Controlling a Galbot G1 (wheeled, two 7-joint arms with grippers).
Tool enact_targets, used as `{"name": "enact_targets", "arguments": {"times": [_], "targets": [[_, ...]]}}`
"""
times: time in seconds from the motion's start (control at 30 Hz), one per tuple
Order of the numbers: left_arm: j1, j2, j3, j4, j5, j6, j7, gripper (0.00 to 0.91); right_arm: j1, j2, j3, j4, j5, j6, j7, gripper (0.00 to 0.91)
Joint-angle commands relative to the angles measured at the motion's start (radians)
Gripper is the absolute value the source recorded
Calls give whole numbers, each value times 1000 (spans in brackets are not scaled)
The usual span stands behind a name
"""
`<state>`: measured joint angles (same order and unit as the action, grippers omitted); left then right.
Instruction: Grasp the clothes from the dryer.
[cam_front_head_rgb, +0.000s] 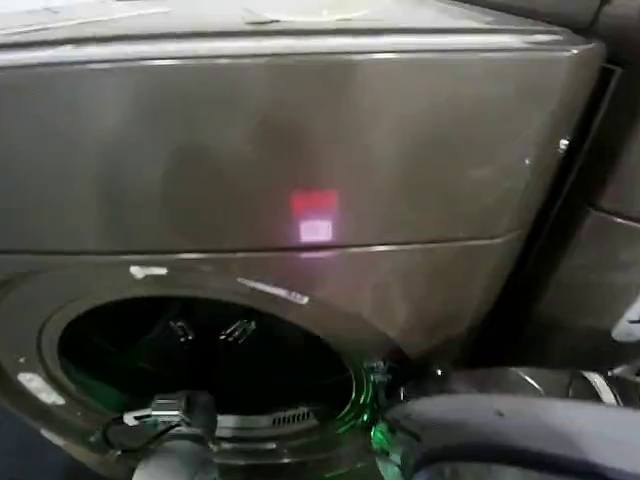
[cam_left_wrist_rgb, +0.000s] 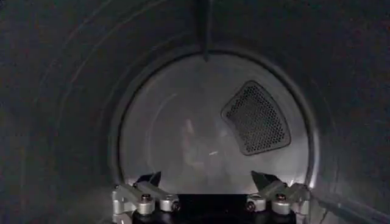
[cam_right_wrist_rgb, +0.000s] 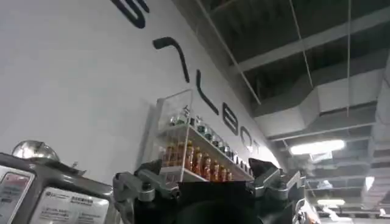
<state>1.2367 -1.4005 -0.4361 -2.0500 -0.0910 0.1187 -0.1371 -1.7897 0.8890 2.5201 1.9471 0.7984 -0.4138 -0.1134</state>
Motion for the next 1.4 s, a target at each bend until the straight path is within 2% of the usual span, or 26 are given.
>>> {"name": "enact_targets", "arguments": {"times": [0.03,0.23,0.5,0.6,0.7,0.8,0.97,1.1,1.4], "targets": [[-261,-5,12,276,-28,15,7,907,-14,0,32,-10,-15,-22,9,907],[-475,-8,35,489,-44,38,14,907,-26,3,58,-17,-15,-31,2,907],[-633,-1,47,740,-16,18,95,907,-21,11,57,-21,-15,-34,-1,907],[-694,14,53,845,15,61,262,907,-20,10,55,-21,-14,-35,-4,907],[-778,21,66,957,36,69,343,907,-19,7,54,-21,-13,-35,-6,907],[-844,47,122,1031,70,103,534,907,-21,7,55,-21,-12,-36,-9,907],[-988,87,290,1259,140,-13,734,907,-37,5,78,-29,-9,-36,-13,907],[-1084,77,453,1414,182,-32,842,907,-49,10,93,-25,-8,-38,-16,907],[-1278,20,722,1762,420,-188,979,907,-82,30,137,-27,-6,-39,-19,907]]}}
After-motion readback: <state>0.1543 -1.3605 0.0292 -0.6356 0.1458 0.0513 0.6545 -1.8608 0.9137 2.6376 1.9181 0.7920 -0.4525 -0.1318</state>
